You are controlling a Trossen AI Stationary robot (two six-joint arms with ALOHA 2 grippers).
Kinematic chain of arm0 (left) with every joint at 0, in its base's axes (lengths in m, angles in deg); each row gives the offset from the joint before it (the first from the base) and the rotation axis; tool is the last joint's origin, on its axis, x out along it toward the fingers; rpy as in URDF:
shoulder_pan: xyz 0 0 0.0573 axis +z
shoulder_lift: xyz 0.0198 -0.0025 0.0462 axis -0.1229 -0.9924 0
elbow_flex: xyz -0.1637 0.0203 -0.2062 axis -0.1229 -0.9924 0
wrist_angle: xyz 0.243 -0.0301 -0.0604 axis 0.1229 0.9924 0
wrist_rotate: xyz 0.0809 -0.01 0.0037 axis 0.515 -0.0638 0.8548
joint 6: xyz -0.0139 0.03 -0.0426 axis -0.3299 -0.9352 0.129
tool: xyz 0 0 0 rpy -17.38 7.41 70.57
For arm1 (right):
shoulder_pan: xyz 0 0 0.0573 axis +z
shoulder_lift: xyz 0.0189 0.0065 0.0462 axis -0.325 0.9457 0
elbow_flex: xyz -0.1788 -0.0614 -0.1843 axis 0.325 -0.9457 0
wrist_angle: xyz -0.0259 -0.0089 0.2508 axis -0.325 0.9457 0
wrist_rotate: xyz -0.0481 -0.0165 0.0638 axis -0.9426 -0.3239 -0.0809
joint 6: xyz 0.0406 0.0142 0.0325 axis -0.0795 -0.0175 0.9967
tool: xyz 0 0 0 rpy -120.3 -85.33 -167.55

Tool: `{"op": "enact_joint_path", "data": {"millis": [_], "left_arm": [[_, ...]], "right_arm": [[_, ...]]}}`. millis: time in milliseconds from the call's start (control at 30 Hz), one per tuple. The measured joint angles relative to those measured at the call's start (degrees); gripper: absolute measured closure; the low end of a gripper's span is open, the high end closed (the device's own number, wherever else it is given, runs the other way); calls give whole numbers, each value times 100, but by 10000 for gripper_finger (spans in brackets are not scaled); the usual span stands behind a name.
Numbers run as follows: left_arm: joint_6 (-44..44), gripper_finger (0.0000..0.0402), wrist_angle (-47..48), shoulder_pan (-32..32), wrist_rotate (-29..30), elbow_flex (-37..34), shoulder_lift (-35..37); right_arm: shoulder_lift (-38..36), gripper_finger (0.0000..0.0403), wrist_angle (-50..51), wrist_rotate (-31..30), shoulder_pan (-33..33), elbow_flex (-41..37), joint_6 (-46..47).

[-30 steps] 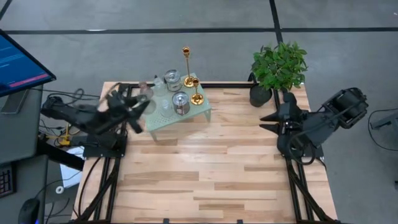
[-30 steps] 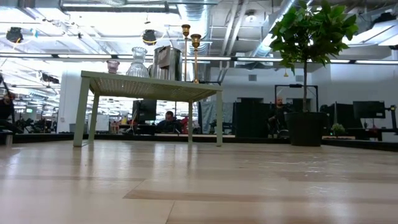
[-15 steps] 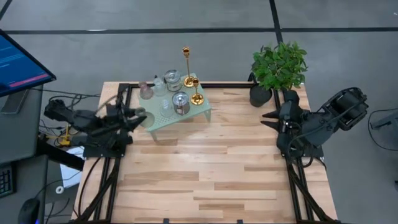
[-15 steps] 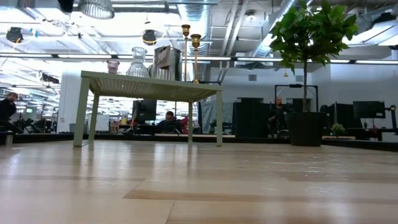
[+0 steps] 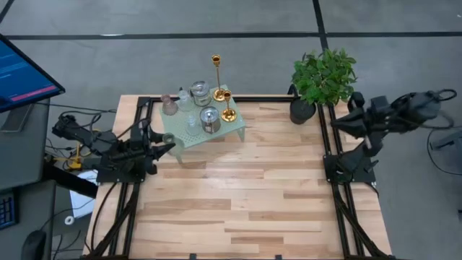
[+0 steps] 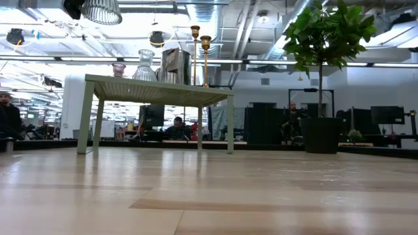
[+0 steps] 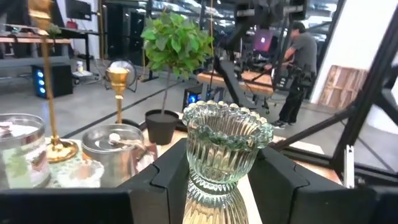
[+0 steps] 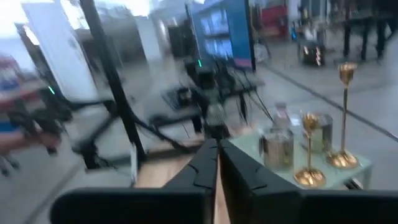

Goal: Pick & Place candle stick holders
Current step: Put the green candle holder on the shelf

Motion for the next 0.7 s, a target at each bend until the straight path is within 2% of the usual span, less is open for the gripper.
{"op": "enact_joint_path", "data": {"millis": [133,267,533,700], "left_arm": [[-4,263,-72,279,69,7,-38],[-26,262,-27,742,142,7,-155],[132,262,45,1722,-797,7,-553],[465,262,682,2298,-1244,7,-567]], "right_arm": [[-692,393,-782,73,6,-954,-327],[-1116,395,-1149,83,-5,-1524,-422],[-1784,402,-1147,94,-5,-2395,-413],[-2459,402,-1545,94,-5,-2907,-287]]}}
